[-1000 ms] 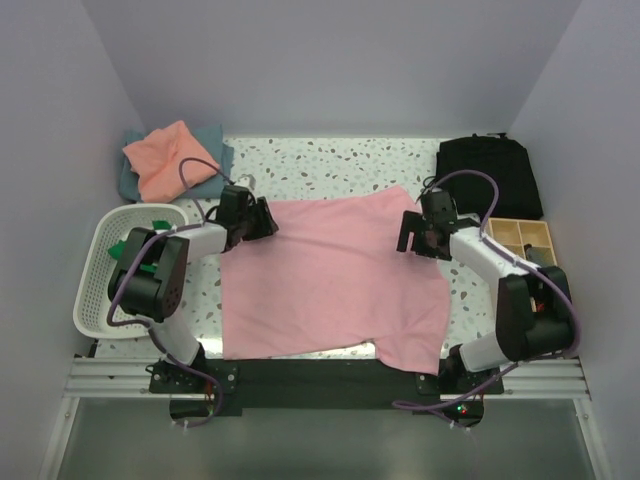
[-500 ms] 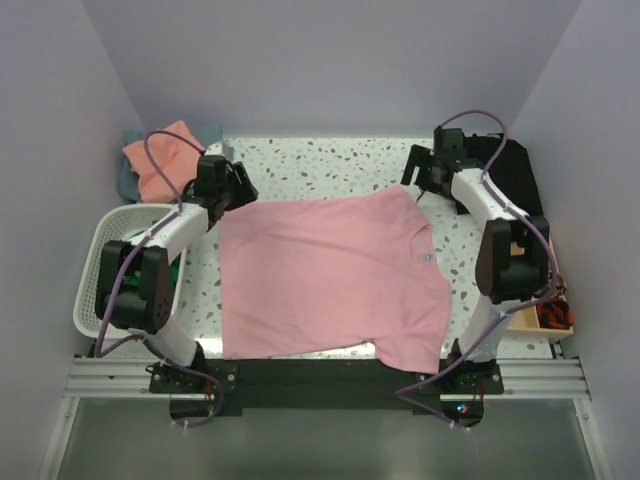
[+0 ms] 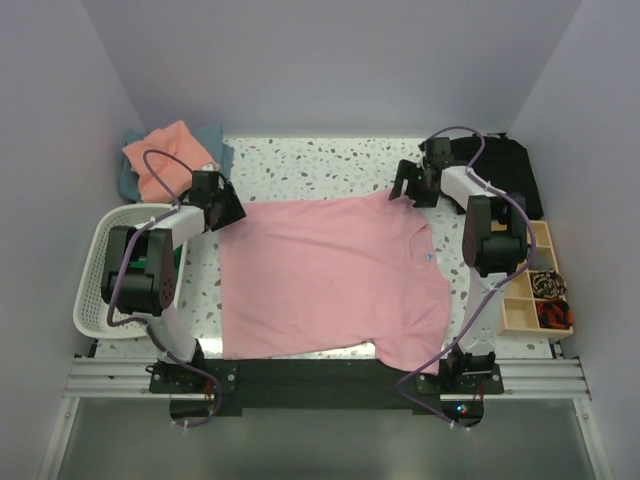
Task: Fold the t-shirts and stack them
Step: Grap the side of the flattened tshirt furthest away from the robot with both arms
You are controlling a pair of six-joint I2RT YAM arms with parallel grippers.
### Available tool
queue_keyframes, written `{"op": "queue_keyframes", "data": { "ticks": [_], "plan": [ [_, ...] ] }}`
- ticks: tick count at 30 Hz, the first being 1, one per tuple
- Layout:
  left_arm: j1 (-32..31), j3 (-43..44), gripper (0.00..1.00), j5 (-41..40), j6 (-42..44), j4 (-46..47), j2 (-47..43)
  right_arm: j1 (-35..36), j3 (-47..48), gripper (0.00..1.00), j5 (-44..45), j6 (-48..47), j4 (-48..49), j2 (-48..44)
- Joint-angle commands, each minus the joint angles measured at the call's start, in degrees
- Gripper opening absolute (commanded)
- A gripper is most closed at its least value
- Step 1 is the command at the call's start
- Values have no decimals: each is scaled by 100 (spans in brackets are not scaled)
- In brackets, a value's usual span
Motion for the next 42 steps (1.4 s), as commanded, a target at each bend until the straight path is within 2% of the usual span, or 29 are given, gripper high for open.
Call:
{"op": "queue_keyframes", "data": {
  "ticks": [1,4,6,7,8,10,11,12,13,18,21,25,27,29,33,34,36,37,40,42],
  "plan": [
    [-3,8,60,188,-68,170,85,-17,194,81,-285,-147,34,151],
    [-12,8,59,206,-68,152,94,-17,194,76,-347,-173,43,169],
    [-3,-1,59,118,-59,135,94,-8,185,65,-312,-191,43,160],
    [-3,-19,59,83,-59,134,85,-17,194,56,-329,-200,52,151],
    [-3,-19,59,39,-68,134,85,-17,194,43,-329,-191,52,151],
    [-3,-36,59,21,-86,143,85,-17,185,25,-364,-209,43,125],
    [-3,-54,59,56,-94,178,76,-17,142,12,-391,-209,43,55],
    [-3,-54,59,74,-103,196,85,-8,89,4,-434,-226,86,-6],
    [-3,-80,59,82,-103,213,76,-17,28,0,-470,-226,130,-77],
    [-12,-98,59,179,-121,240,85,62,-622,0,-725,-357,350,-1033],
    [-12,-107,59,337,-165,301,129,448,-825,3,-401,-761,9,-1623],
    [-12,-98,57,452,-209,319,182,1500,-834,6,21,-1017,-756,-1931],
    [-12,-98,57,487,-226,336,191,1880,-1079,7,276,-851,-985,-2037],
    [-12,-107,57,513,-226,328,173,2346,-1492,12,225,-554,-1020,-2125],
    [-12,-98,57,566,-217,328,156,2883,-2397,31,-452,-77,-792,-2441],
    [-12,-98,57,583,-217,328,164,3014,-2616,47,-357,-16,-801,-2633],
    [-21,-98,57,618,-226,328,173,3024,-2741,60,-93,11,-932,-2897],
    [-21,-107,57,653,-235,354,182,3024,-2698,71,500,2,-1002,-3238],
    [-30,-115,56,715,-235,372,199,3016,-2479,83,1267,-68,-1240,-3680],
    [-47,-115,56,724,-235,363,182,3016,-2434,85,1840,-94,-1179,-3926]
  ]
}}
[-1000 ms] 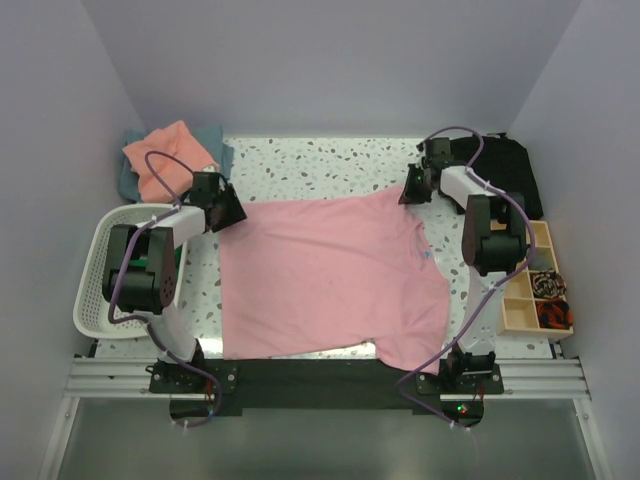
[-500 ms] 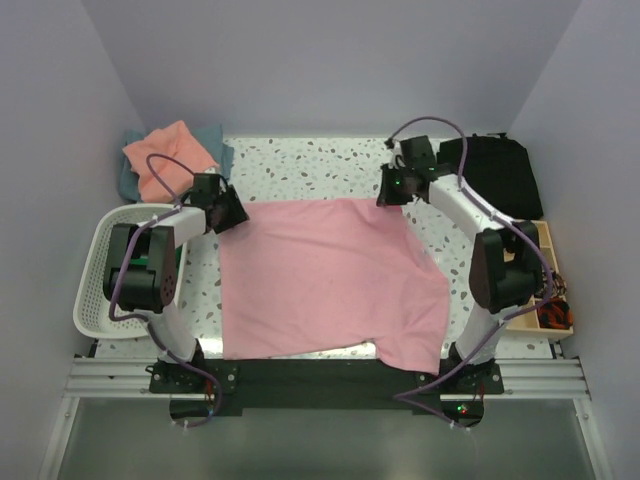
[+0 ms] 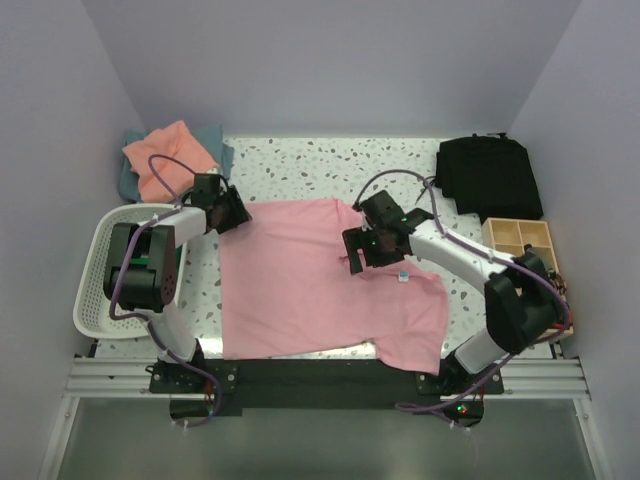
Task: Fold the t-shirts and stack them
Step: Grap the side of the flattened tshirt furthest away from the robot with both arms
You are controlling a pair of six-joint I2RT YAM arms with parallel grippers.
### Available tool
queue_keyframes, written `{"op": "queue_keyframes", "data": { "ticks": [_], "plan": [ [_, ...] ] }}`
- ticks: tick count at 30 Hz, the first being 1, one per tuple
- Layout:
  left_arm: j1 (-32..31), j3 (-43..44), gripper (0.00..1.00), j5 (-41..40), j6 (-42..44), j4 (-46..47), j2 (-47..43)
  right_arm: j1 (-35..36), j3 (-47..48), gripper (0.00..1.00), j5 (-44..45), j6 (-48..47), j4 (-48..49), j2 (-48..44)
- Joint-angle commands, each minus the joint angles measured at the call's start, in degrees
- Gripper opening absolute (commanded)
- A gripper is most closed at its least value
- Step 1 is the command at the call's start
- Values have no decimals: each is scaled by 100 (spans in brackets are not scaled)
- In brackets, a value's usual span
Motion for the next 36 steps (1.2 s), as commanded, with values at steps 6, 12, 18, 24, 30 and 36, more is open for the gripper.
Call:
{"op": "queue_keyframes", "data": {
  "ticks": [6,12,18,24,30,36],
  "plan": [
    [-41,-144,56,187,-89,258,-21,-268,487,84,1349,280,201,-453],
    [-41,-153,56,204,-80,267,-66,-944,250,74,709,860,824,-4],
    [-41,-153,56,187,-62,258,-22,-1604,82,67,-136,1229,1387,251],
    [-41,-136,56,169,-62,258,31,-1701,-304,65,-577,1616,1976,357],
    [-41,-136,56,178,-45,258,93,-1754,-454,62,-717,1705,2354,542],
    [-49,-135,56,178,-62,276,119,-1771,-358,62,-568,1511,2442,770]
  ]
}}
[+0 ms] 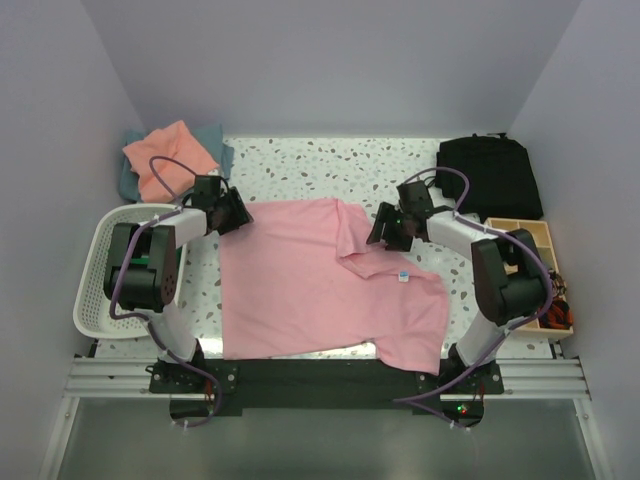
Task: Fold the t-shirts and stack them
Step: Grap the side of the flattened tshirt furthest away from the robot with both arms
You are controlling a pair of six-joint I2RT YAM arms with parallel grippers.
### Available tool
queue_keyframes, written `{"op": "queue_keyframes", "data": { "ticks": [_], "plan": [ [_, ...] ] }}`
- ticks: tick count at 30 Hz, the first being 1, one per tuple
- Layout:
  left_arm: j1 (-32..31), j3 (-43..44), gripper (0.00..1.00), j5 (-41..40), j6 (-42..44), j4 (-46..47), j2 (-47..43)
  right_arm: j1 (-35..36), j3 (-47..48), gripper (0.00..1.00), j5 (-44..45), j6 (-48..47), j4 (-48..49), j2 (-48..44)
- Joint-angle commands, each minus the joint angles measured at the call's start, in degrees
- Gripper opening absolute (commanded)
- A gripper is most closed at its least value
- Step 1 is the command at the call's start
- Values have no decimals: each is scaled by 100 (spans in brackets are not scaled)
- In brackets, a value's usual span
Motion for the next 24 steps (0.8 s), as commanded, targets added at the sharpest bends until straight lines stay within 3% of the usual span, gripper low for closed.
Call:
{"op": "queue_keyframes", "data": {
  "ticks": [1,15,20,24],
  "plan": [
    [-34,-35,56,56,-64,173,119,-30,102,62,-4,-84,346,121],
    [-25,-35,56,29,-56,164,189,-74,383,50,110,-225,355,438],
    [-25,-44,56,11,-47,164,189,-91,401,32,198,-295,294,341],
    [-25,-44,56,3,-47,155,207,-91,401,25,399,-383,232,148]
  ]
}}
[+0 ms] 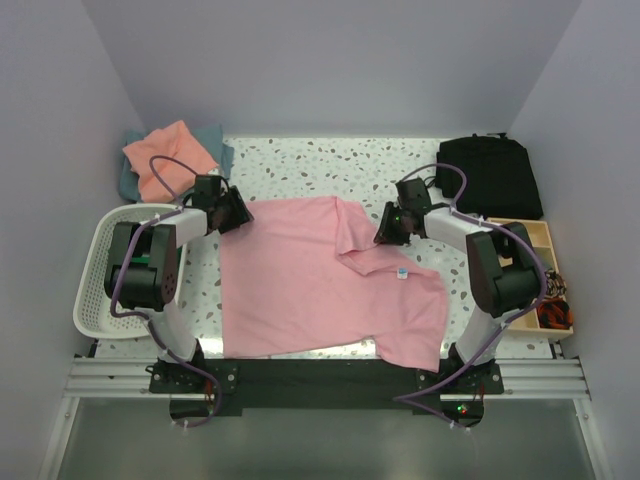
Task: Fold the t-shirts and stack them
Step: Grap the side of the flattened tshirt furthest away from the robot with both arms
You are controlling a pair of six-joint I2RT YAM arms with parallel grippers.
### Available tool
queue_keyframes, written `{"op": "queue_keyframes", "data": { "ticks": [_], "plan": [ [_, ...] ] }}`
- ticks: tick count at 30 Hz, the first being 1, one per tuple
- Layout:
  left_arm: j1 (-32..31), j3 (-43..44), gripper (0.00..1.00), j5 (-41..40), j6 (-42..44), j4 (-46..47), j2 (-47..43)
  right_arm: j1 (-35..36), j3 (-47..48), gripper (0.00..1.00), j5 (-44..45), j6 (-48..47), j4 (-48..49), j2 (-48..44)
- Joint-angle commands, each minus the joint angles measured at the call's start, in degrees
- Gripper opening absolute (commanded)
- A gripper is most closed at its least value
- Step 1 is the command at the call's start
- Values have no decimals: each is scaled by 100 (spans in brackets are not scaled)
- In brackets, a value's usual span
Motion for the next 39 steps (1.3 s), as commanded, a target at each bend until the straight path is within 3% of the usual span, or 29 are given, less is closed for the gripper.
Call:
{"op": "queue_keyframes", "data": {
  "ticks": [1,6,16,25,39],
  "plan": [
    [-21,-44,56,5,-47,0,141,-32,197,23,337,-173,-43,-265],
    [-30,-35,55,-12,-47,0,141,-32,302,0,609,-323,-228,-467],
    [-21,26,56,-487,-3,-167,-254,-41,1506,0,1847,-1008,-1211,-592],
    [-21,79,57,-707,-38,-211,-526,-199,3615,0,3070,-1509,-1985,682],
    [-21,246,61,-1006,-73,-255,-483,-383,7025,0,3141,-2177,-2750,2985]
  ]
}}
